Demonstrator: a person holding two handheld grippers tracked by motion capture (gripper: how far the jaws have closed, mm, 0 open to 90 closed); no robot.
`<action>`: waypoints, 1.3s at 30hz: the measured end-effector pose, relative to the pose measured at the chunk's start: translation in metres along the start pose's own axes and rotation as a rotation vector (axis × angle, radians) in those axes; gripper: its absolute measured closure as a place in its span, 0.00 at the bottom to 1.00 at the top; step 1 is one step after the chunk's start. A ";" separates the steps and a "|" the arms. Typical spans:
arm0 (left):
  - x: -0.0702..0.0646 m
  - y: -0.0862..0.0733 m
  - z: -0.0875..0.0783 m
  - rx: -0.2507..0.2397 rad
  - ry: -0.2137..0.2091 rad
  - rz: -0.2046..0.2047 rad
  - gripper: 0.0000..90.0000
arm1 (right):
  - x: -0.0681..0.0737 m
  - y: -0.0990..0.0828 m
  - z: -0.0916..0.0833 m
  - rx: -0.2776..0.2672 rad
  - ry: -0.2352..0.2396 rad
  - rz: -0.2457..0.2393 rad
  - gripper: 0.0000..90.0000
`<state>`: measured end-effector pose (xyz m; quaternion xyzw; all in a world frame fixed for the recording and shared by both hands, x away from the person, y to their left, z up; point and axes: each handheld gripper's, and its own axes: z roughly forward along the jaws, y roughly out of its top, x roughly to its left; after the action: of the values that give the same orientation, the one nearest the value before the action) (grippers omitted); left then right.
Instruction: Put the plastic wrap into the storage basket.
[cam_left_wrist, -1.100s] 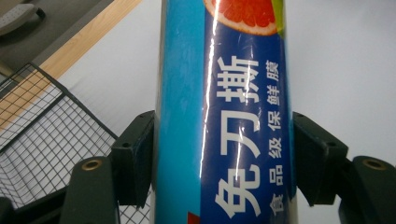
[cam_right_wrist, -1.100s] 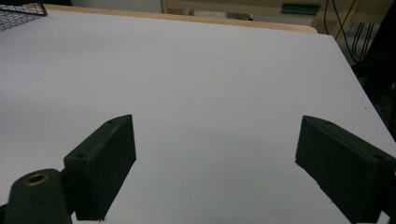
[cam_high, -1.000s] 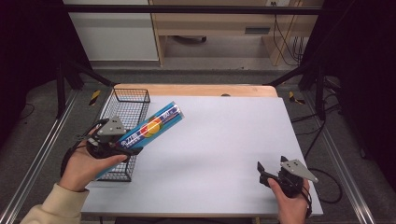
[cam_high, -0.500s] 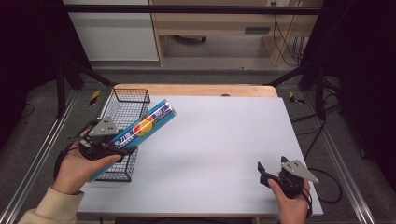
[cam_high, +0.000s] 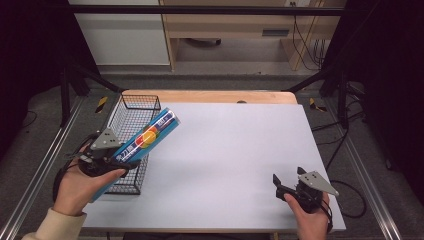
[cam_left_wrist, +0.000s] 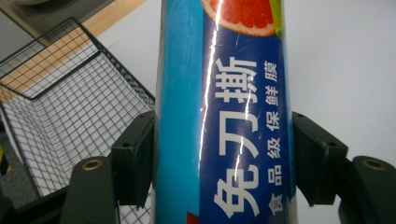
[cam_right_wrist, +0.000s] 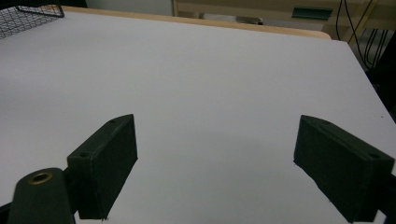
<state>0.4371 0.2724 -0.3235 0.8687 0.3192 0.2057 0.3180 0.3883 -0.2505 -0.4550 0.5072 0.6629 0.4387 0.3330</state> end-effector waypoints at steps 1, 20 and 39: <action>0.000 -0.003 -0.003 0.002 0.007 -0.013 0.36 | 0.000 0.000 -0.001 0.002 0.004 0.007 0.15; 0.004 -0.014 -0.015 0.040 0.074 -0.070 0.36 | 0.000 0.000 -0.001 0.001 -0.018 0.012 0.15; 0.007 -0.020 -0.011 0.063 0.108 -0.089 0.36 | -0.001 0.000 -0.001 -0.004 -0.024 0.016 0.15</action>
<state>0.4275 0.2933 -0.3279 0.8509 0.3804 0.2278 0.2817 0.3873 -0.2517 -0.4549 0.5170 0.6540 0.4365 0.3383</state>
